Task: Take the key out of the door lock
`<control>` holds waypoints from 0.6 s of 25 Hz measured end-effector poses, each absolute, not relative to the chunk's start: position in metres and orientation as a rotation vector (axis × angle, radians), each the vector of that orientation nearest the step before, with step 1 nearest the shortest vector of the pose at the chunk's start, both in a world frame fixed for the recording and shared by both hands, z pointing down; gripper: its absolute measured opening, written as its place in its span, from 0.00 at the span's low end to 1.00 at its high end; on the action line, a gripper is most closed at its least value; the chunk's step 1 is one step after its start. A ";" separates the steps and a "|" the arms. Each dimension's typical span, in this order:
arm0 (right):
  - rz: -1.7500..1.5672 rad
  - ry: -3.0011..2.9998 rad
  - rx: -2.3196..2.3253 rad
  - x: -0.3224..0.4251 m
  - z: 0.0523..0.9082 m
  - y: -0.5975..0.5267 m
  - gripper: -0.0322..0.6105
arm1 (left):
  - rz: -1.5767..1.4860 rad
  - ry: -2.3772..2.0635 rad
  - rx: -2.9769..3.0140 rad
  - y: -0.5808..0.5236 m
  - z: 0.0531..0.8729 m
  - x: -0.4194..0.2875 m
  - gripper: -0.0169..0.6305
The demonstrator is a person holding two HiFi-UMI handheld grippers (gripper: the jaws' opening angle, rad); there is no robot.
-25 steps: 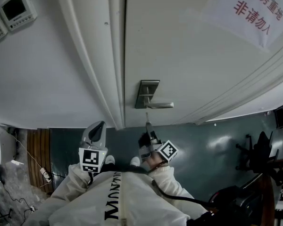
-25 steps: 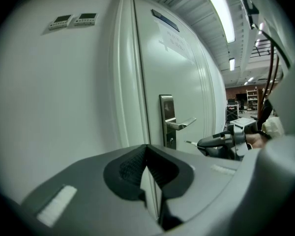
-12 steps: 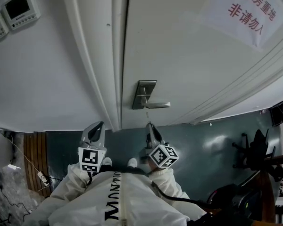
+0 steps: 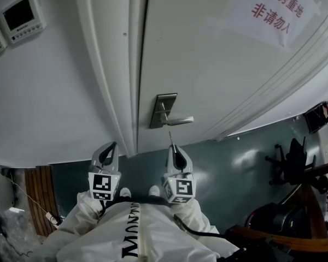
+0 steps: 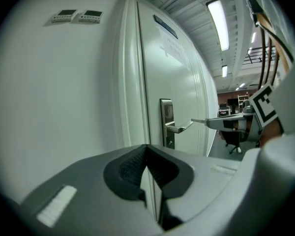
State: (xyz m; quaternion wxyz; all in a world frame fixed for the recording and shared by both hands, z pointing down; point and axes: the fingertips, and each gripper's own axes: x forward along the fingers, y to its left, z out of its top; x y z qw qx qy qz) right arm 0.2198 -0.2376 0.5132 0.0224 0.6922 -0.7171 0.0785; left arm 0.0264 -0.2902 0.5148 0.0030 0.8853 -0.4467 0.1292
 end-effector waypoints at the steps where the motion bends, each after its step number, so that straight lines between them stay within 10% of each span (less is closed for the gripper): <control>1: 0.247 -2.213 2.153 0.217 0.512 -0.235 0.09 | 0.401 -1.387 2.787 -0.290 0.514 0.025 0.03; 15: 0.241 -2.110 2.222 0.182 0.509 -0.194 0.09 | 0.433 -1.222 2.804 -0.255 0.559 -0.003 0.03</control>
